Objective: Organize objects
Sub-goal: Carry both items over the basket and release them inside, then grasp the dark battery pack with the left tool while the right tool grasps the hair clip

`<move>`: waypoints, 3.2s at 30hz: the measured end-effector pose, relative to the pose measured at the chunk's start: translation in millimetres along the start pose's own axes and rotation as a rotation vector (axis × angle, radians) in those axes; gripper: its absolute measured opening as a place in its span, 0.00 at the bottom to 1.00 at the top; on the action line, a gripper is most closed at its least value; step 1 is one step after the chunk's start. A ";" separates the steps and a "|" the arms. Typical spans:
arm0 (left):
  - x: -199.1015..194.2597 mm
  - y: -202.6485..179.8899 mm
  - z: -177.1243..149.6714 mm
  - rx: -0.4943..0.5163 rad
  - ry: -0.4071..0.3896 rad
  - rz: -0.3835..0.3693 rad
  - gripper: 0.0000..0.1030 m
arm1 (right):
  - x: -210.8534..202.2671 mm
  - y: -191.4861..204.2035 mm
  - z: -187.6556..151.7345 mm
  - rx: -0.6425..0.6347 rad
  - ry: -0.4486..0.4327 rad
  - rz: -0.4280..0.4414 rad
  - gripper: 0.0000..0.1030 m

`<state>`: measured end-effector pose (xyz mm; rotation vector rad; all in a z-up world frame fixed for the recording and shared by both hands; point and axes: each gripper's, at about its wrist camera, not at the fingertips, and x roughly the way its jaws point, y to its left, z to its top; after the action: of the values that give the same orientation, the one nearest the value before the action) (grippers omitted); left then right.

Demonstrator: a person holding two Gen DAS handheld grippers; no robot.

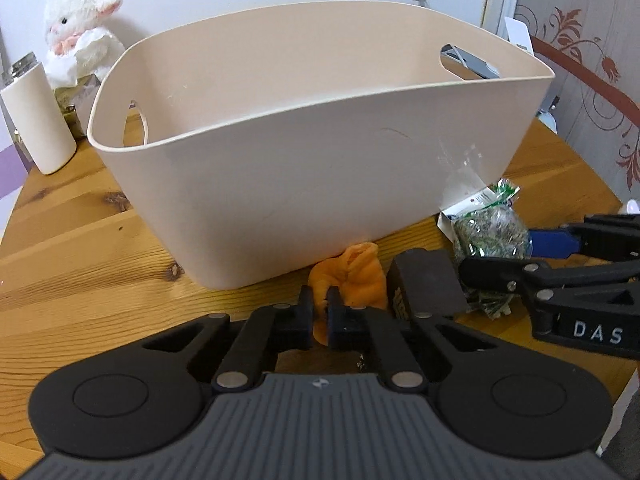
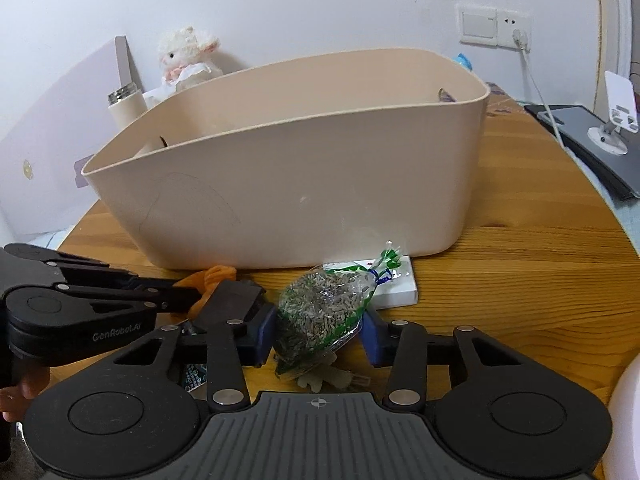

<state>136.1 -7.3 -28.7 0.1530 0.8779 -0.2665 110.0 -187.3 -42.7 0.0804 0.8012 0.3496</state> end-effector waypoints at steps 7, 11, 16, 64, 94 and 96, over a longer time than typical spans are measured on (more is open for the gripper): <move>-16.1 7.3 -1.8 -0.022 -0.031 0.000 0.06 | -23.5 -5.4 0.1 0.019 -0.056 -0.001 0.39; -34.4 9.1 -2.0 -0.036 -0.065 0.000 0.06 | -39.9 -5.2 0.2 0.020 -0.097 -0.004 0.39; -62.0 7.9 -2.4 -0.046 -0.118 -0.011 0.06 | -64.7 -4.8 4.2 0.005 -0.168 -0.013 0.39; 10.0 21.8 104.1 -0.077 -0.058 0.211 0.36 | 5.5 21.1 87.7 -0.122 -0.167 -0.135 0.54; -94.4 -1.8 16.9 -0.055 -0.125 0.129 0.86 | -67.4 9.9 -4.9 -0.231 -0.135 -0.170 0.76; -91.2 -5.4 7.8 -0.049 -0.103 0.117 0.86 | -62.8 8.5 -11.6 -0.243 -0.113 -0.173 0.76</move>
<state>84.8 0.9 46.9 0.1433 0.7697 -0.1422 59.0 -201.2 -5.8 -0.1942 0.6440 0.2732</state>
